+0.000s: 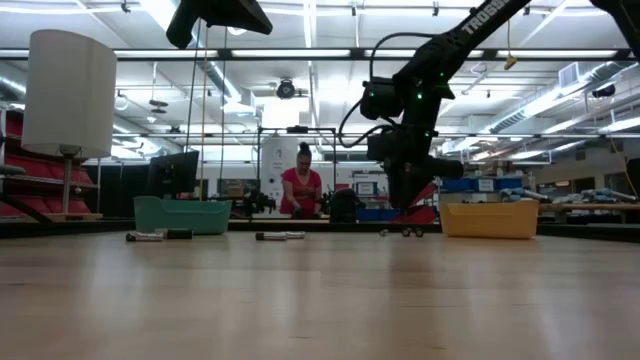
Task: Sort batteries
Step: Put the silver battery into the yellow bin
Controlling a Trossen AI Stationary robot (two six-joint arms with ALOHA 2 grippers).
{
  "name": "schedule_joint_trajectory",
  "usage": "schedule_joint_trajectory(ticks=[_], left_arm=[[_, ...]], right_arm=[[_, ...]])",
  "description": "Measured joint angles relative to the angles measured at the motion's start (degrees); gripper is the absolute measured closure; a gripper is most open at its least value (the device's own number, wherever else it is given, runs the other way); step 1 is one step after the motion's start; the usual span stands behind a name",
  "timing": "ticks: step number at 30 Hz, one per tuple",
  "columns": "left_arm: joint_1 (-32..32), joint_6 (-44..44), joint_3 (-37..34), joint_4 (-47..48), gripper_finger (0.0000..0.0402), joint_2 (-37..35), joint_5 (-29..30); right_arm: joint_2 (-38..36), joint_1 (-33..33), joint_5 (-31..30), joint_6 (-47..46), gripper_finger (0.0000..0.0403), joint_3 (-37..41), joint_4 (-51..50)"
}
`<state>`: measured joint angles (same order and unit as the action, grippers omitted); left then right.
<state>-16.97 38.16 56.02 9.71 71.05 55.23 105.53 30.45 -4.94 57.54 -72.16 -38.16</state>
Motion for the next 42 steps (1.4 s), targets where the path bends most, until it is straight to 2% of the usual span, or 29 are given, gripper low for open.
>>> schedule_joint_trajectory(ticks=[7, 13, 19, 24, 28, 31, 37, 42], left_arm=[[0.0, -0.3, 0.0, 0.2, 0.0389, 0.0, 0.0], [0.0, -0.5, 0.0, 0.4, 0.0389, 0.0, 0.0], [0.0, -0.5, 0.0, 0.4, 0.0389, 0.0, 0.0], [0.0, -0.5, 0.0, 0.5, 0.0389, 0.0, -0.3], [0.0, -0.5, 0.0, 0.5, 0.0389, 0.0, -1.2], [0.0, -0.7, 0.0, 0.5, 0.0389, 0.0, -1.3], [0.0, -1.9, 0.0, 0.5, 0.0389, 0.0, -1.4], [0.0, -2.0, 0.0, 0.5, 0.0389, 0.0, -1.4]], right_arm=[[2.0, 1.3, -1.5, 2.7, 0.0300, 0.3, 0.1], [3.1, 0.8, -1.3, 4.0, 0.0300, 0.2, 4.3], [6.1, 0.6, -1.5, 4.4, 0.0300, 0.2, 4.5], [8.1, -0.4, -4.1, 5.7, 0.0300, 0.1, 5.1], [8.3, -0.6, -3.3, 5.6, 0.0303, 0.1, 5.2], [8.3, -0.6, -1.5, 4.8, 0.0320, 0.1, 4.9], [8.5, -0.7, 4.8, 1.3, 0.0381, 0.0, 3.9], [8.5, -2.0, 6.0, 1.1, 0.0388, 0.0, 3.9]])
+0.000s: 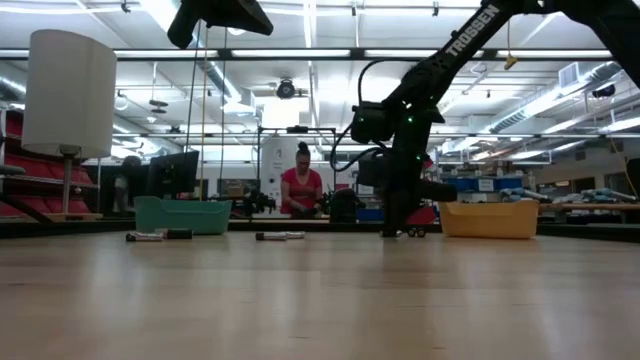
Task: Sort batteries
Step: Put the silver battery into the yellow bin, then put the black battery into the blue bin
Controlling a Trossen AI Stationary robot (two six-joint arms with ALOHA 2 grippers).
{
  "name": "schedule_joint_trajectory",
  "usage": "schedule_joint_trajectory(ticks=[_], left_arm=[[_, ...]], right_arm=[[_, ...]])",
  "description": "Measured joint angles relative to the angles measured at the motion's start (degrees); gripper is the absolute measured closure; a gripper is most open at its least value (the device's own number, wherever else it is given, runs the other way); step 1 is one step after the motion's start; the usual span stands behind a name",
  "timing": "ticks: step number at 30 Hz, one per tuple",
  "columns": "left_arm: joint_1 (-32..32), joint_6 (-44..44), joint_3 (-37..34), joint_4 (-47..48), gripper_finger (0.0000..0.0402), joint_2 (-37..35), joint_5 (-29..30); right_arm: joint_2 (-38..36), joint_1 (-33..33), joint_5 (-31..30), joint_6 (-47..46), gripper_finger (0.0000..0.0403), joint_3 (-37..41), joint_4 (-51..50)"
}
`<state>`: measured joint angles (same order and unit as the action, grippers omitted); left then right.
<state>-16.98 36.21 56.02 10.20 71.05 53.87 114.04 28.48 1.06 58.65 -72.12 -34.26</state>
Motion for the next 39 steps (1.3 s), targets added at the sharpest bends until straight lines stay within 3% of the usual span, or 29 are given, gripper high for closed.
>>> schedule_joint_trajectory(ticks=[18, 23, 30, 34, 39], left_arm=[[0.0, 0.0, 0.0, 0.0, 0.0389, 0.0, 0.0], [0.0, 0.3, 0.0, 0.0, 0.0389, 0.0, -0.2], [0.0, 2.0, 0.0, -0.6, 0.0389, 0.0, -1.0], [0.0, 2.3, 0.0, -1.3, 0.0389, 0.0, -1.0], [0.0, 3.1, 0.0, -2.5, 0.0389, 0.0, -1.1]], right_arm=[[0.4, -2.7, 4.6, -6.1, 0.0402, -12.9, -8.9], [0.4, -1.7, 5.5, -12.8, 0.0391, -14.2, -3.5], [1.6, 4.3, 8.2, -25.7, 0.0311, -12.7, 19.8], [6.3, 7.4, 8.1, -35.7, 0.0290, -15.1, 16.5], [11.9, 7.3, 7.9, -41.0, 0.0311, -22.0, 10.4]])
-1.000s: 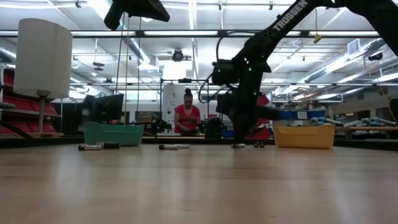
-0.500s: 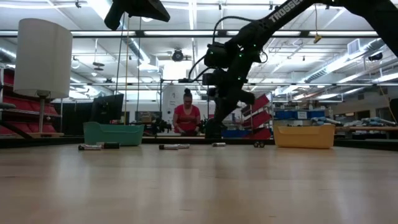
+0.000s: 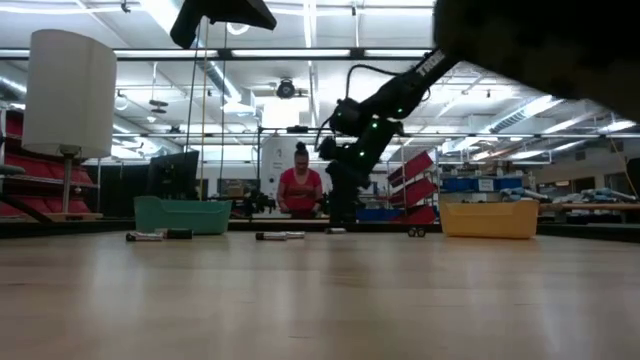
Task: Sort batteries
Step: Put the black battery into the blue bin
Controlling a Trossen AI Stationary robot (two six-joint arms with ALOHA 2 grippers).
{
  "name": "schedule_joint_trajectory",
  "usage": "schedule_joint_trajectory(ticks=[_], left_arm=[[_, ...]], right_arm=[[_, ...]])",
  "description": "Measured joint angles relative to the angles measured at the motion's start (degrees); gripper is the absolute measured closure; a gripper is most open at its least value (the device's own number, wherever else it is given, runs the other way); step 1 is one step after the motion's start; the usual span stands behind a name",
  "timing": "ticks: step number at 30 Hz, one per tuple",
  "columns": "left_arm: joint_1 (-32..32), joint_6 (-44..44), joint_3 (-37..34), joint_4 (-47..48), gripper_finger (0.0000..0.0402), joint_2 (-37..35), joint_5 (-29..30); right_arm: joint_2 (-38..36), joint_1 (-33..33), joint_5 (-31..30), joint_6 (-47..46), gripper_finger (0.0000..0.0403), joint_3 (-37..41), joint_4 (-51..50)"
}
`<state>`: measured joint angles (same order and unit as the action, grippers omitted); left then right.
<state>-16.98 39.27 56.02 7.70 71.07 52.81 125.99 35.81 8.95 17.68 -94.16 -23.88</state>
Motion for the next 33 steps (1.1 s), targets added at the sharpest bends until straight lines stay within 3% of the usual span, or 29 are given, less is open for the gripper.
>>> schedule_joint_trajectory(ticks=[7, 10, 16, 20, 27, 33], left_arm=[[0.0, 0.2, 0.0, -2.4, 0.0389, 0.0, -3.1], [0.0, 0.2, 0.0, -2.8, 0.0389, 0.0, -4.6], [0.0, 0.1, 0.0, -3.9, 0.0389, 0.0, -4.9], [0.0, 0.1, 0.0, -5.0, 0.0389, 0.0, -4.8], [0.5, 0.1, 0.0, -4.9, 0.0389, 0.0, -4.6], [0.5, -0.1, 0.0, -4.3, 0.0389, 0.0, -4.6]], right_arm=[[6.8, 0.1, 6.4, -1.4, 0.0368, -9.2, -11.9], [6.4, 0.1, 9.1, -1.5, 0.0386, -10.0, -14.6], [1.8, -0.7, 9.0, 1.0, 0.0396, -10.0, -16.4], [0.1, 0.2, 8.7, 0.1, 0.0365, -10.1, -14.2], [-3.9, 2.9, 9.6, -0.2, 0.0280, -9.1, -33.3], [-8.2, 3.0, 5.3, 0.1, 0.0223, -0.7, -37.8]])
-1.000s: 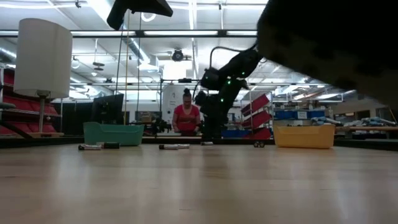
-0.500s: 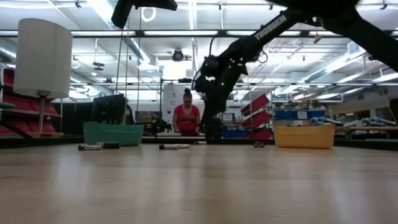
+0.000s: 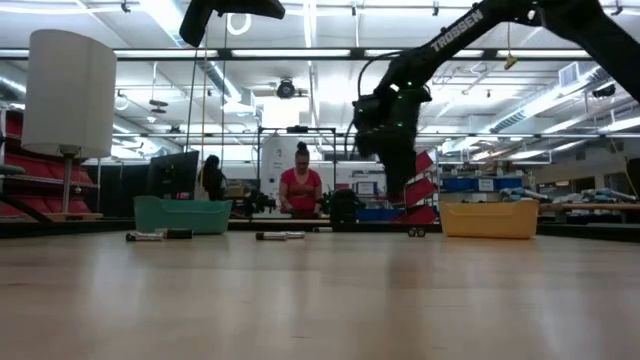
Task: Sort batteries
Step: Put the black battery into the blue bin
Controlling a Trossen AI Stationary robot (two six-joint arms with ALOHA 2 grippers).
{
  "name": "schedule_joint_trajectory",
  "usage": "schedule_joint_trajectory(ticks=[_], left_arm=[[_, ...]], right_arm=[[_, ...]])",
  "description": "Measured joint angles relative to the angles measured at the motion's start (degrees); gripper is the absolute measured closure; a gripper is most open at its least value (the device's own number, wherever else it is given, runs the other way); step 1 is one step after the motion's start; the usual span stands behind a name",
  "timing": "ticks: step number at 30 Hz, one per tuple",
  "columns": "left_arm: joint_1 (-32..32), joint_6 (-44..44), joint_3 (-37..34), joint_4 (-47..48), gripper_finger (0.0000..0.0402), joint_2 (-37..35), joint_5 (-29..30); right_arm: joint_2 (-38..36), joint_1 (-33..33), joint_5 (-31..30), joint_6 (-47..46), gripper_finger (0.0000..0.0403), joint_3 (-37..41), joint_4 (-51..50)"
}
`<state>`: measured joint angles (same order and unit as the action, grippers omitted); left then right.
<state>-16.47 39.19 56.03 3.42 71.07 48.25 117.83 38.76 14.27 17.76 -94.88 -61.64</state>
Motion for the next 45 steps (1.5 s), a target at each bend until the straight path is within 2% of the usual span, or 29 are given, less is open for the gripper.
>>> schedule_joint_trajectory(ticks=[5, 10, 16, 21, 23, 26, 45], left_arm=[[0.0, -1.5, 0.0, -0.1, 0.0389, 0.0, 0.0], [0.0, -1.5, 0.0, -0.2, 0.0389, 0.0, 0.0], [0.0, -1.5, 0.0, -1.0, 0.0389, 0.0, 0.0], [0.0, -1.5, 0.0, -1.0, 0.0389, 0.0, 0.0], [0.0, -1.5, 0.0, -1.0, 0.0389, 0.0, 0.0], [0.0, -1.5, 0.0, -1.1, 0.0389, 0.0, 0.0], [0.0, -1.5, 0.0, -1.5, 0.0389, 0.0, 0.0]], right_arm=[[-2.2, -0.7, -4.4, 0.7, 0.0173, 7.6, 0.2], [-4.8, -1.5, -6.0, 1.2, 0.0137, 12.6, 3.6], [-7.0, -3.9, -10.7, 10.7, 0.0120, 15.7, 4.6], [-7.3, -5.7, -11.8, 25.3, 0.0122, 19.1, 5.7], [-7.2, -6.6, -13.1, 28.2, 0.0125, 20.9, 6.4], [-7.2, -8.0, -17.6, 28.5, 0.0133, 22.5, 8.0], [-8.2, -12.2, -23.2, 31.1, 0.0201, 23.6, 12.0]])
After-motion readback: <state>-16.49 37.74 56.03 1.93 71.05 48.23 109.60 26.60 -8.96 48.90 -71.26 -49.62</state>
